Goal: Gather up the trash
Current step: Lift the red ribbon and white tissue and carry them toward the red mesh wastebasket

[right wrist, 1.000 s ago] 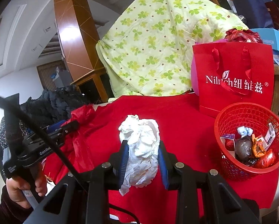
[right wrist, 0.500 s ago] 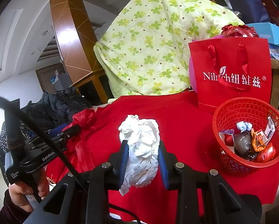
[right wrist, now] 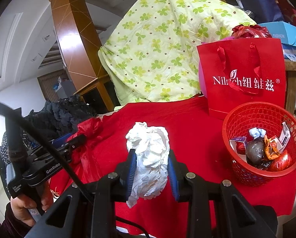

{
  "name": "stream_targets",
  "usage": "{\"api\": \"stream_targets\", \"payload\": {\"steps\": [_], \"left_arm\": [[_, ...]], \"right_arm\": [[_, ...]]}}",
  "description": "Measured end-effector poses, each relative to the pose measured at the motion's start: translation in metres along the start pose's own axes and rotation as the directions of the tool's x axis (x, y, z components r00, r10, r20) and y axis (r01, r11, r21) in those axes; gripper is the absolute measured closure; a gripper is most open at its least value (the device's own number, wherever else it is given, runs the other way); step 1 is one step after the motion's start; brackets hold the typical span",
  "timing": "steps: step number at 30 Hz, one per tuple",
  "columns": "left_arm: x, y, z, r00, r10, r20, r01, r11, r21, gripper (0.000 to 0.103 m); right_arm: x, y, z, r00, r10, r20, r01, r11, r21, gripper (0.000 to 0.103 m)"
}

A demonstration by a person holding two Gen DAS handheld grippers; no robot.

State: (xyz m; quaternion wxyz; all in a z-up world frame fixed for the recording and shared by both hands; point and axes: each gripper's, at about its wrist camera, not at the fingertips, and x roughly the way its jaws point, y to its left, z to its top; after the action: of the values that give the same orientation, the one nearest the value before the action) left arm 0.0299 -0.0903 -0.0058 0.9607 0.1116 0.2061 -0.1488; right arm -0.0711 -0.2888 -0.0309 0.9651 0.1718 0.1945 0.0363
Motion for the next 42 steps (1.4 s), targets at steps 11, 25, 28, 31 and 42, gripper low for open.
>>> {"api": "stream_targets", "payload": {"steps": [11,25,28,31,42], "left_arm": [[-0.003,-0.007,0.001,1.0,-0.017,-0.001,0.017,0.999,0.032,0.056],[-0.005,-0.019,0.003,0.999,-0.033,-0.003,0.034,0.997,0.076,0.056],[-0.006,-0.022,0.003,0.999,-0.039,-0.004,0.039,0.996,0.085,0.056],[-0.007,-0.026,0.004,0.999,-0.043,-0.003,0.043,0.995,0.094,0.056],[-0.007,-0.041,0.005,0.998,-0.06,-0.01,0.061,0.99,0.128,0.056]], "right_arm": [[-0.007,-0.003,-0.001,1.0,-0.002,0.008,0.002,1.0,0.018,0.071],[-0.019,-0.012,-0.004,1.0,-0.012,0.026,0.011,0.999,0.05,0.071],[-0.022,-0.015,-0.004,0.999,-0.012,0.03,0.01,0.998,0.057,0.071],[-0.025,-0.016,-0.005,0.999,-0.016,0.036,0.014,0.998,0.061,0.071],[-0.032,-0.03,-0.004,0.999,-0.019,0.05,0.014,0.996,0.09,0.071]]}}
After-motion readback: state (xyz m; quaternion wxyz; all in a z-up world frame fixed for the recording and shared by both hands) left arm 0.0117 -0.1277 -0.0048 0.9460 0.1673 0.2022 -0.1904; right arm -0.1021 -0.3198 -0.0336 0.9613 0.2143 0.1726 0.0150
